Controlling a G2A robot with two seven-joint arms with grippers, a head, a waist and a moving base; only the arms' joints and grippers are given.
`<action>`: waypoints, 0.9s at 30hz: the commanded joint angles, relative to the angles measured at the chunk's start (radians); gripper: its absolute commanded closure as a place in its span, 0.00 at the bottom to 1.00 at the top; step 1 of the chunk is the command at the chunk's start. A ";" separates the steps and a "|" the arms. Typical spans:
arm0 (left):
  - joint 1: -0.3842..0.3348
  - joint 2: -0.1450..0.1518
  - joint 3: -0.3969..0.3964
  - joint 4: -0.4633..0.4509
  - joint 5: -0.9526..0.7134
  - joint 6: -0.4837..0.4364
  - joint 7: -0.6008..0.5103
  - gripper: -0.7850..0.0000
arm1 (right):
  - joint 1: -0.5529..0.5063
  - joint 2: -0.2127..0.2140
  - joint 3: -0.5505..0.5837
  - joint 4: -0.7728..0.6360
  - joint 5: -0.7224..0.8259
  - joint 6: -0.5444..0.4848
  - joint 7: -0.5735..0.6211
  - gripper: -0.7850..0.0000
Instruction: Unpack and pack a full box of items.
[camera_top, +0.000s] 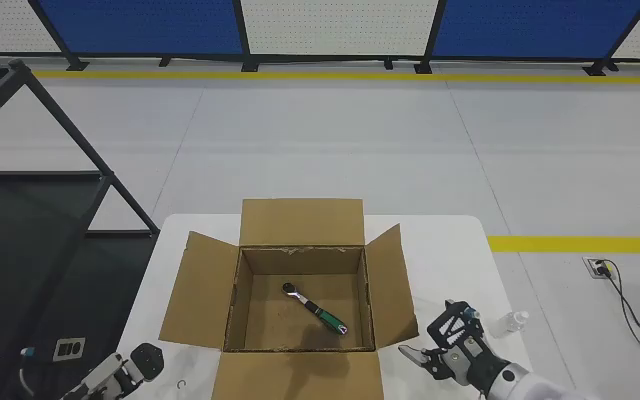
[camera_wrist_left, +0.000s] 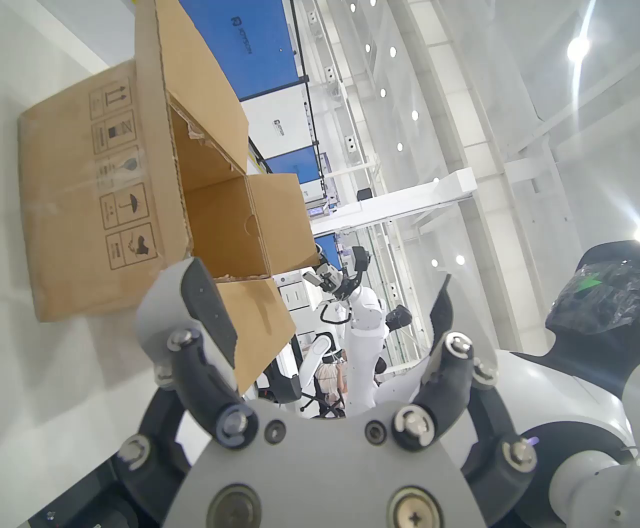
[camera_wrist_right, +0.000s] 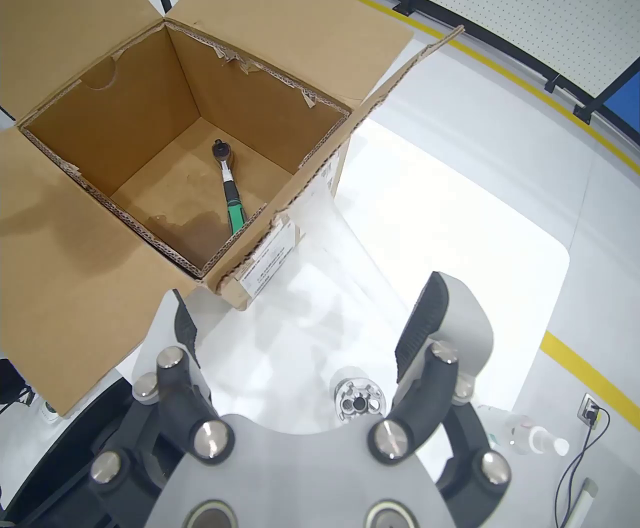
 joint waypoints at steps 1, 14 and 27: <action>-0.016 0.001 0.017 0.002 0.008 0.008 0.013 0.00 | 0.017 0.002 -0.007 0.014 0.003 0.004 0.007 0.00; -0.067 0.010 0.069 0.029 0.033 0.019 0.053 0.00 | 0.093 0.016 -0.042 0.070 0.020 0.008 0.025 0.00; -0.105 0.020 0.083 0.042 0.027 0.027 0.066 0.00 | 0.183 0.028 -0.082 0.151 0.045 0.005 0.023 0.01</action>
